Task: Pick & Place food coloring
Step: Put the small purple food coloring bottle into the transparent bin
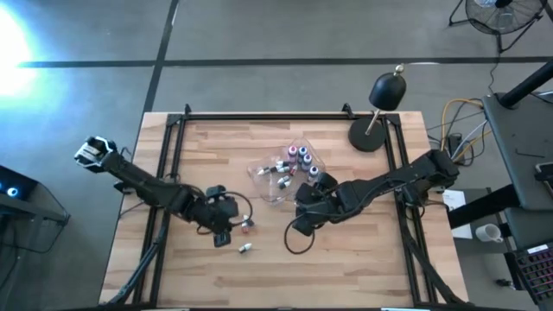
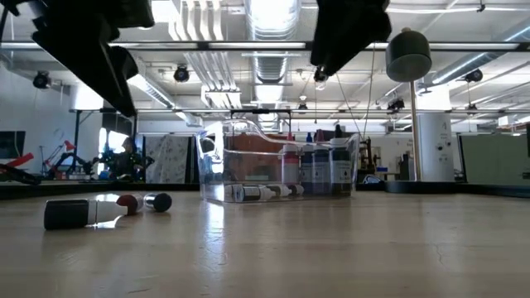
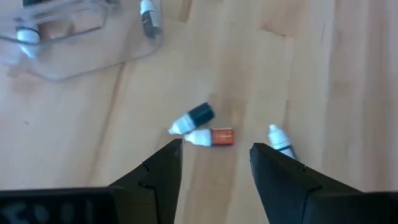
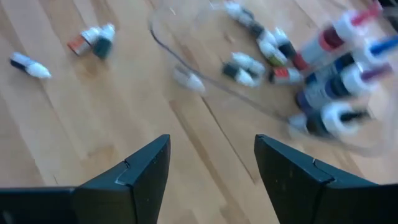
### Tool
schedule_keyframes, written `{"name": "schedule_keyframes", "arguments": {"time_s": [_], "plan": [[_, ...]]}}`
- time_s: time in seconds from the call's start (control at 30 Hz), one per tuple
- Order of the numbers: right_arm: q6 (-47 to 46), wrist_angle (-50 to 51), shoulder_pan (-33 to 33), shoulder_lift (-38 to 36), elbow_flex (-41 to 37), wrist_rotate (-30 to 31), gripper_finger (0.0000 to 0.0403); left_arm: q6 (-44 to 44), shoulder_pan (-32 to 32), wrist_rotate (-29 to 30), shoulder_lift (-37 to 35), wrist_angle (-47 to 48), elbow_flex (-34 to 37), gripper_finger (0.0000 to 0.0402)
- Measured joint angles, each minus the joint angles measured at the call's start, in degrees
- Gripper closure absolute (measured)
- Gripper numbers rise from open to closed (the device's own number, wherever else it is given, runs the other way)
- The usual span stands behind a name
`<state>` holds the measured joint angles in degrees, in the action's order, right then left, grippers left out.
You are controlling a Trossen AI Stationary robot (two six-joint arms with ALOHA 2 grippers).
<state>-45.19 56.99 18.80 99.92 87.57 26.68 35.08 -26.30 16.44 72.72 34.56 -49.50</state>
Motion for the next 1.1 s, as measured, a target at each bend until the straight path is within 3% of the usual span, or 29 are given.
{"name": "schedule_keyframes", "arguments": {"time_s": [0.13,0.3,0.43,0.6,0.77,0.93,1.1], "plan": [[-7.1,7.2,1.3,-2.7,0.0,0.7,0.0181,3.9,-3.3,2.4,0.0,-0.8,-0.4,0.0239],[-10.9,16.2,3.0,-8.6,-1.0,6.8,0.0188,9.1,-4.9,9.5,0.0,-3.2,-0.2,0.0239],[-12.1,20.3,2.2,-15.5,-6.9,9.0,0.0188,14.7,-5.2,10.0,0.4,-8.6,-0.1,0.0239],[-11.5,17.4,1.6,-25.3,-17.8,9.2,0.0188,23.9,-5.8,11.4,3.3,-9.2,-0.7,0.0239],[-10.0,9.7,1.6,-32.6,-26.8,9.6,0.0188,20.1,-7.8,10.3,8.7,-9.3,-2.8,0.0239],[-3.9,0.6,1.6,-35.3,-33.5,11.4,0.0188,21.7,-7.9,9.6,15.1,-9.1,-6.8,0.0239],[0.2,-0.6,1.5,-35.7,-36.6,12.5,0.0188,24.8,-7.9,6.2,20.8,-8.0,-12.6,0.0239]]}}
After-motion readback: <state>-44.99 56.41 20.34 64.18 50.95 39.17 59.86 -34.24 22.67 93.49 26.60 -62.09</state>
